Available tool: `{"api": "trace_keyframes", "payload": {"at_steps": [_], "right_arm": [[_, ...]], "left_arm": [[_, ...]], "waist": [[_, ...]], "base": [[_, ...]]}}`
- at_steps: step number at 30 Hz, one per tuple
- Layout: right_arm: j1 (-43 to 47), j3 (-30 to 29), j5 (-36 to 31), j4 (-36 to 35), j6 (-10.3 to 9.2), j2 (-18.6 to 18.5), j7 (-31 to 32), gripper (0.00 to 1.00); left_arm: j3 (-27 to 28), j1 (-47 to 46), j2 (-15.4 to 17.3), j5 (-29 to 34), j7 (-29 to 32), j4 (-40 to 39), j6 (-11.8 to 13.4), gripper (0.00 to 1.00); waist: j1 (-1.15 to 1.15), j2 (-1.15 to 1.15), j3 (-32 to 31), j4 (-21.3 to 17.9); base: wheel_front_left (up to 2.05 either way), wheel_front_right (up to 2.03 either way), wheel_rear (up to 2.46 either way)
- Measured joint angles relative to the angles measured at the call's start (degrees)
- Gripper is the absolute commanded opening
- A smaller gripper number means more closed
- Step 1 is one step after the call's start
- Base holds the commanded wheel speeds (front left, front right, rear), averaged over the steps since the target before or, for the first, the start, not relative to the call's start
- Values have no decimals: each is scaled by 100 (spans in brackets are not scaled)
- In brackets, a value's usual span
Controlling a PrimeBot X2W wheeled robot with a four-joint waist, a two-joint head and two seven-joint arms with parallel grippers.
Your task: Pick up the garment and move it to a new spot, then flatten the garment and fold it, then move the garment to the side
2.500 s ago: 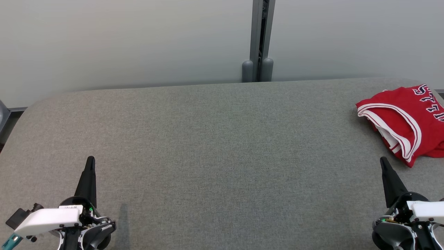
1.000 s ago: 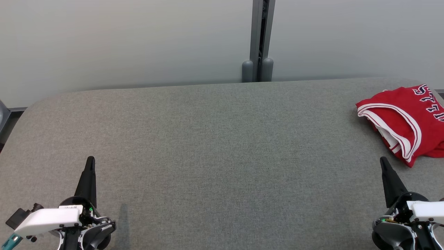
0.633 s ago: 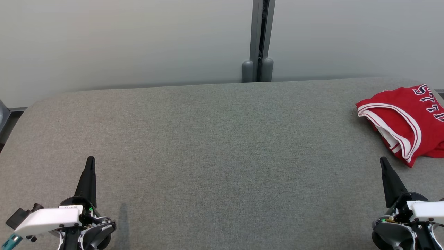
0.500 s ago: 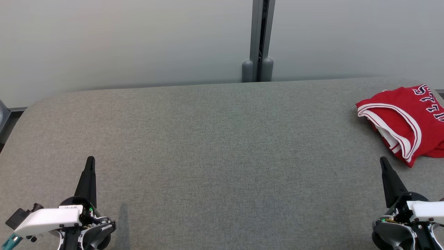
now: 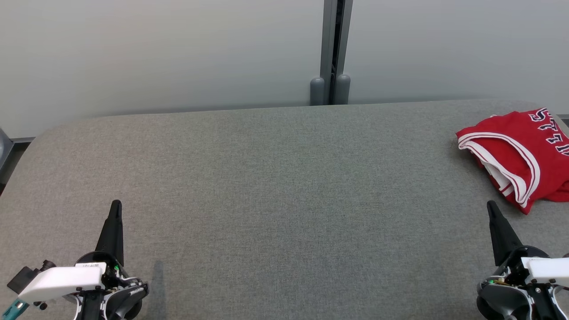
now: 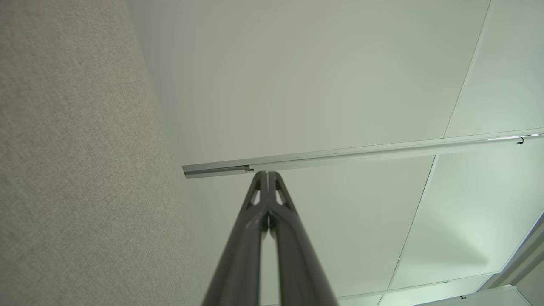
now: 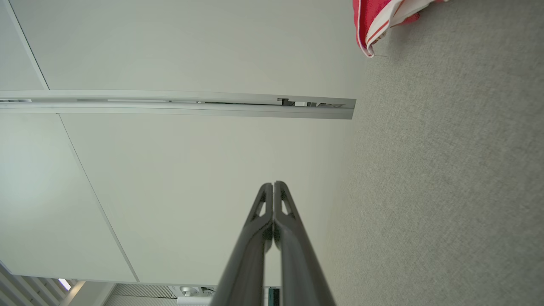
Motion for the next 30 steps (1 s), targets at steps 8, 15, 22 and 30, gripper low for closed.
{"api": "trace_keyframes", "payload": {"at_steps": [8, 15, 22, 30], "right_arm": [[0, -1, 0, 0, 1, 0, 0, 0], [0, -1, 0, 0, 0, 0, 0, 0], [0, 1, 0, 0, 1, 0, 0, 0], [0, 1, 0, 0, 0, 0, 0, 0]], "left_arm": [[0, 0, 0, 0, 0, 0, -1, 0], [0, 0, 0, 0, 0, 0, 0, 0], [0, 0, 0, 0, 0, 0, 0, 0], [0, 0, 0, 0, 0, -1, -1, 0]], "waist": [[0, 0, 0, 0], [0, 0, 0, 0], [0, 0, 0, 0], [0, 0, 0, 0]], "base": [[0, 0, 0], [0, 0, 0], [0, 0, 0], [0, 0, 0]]}}
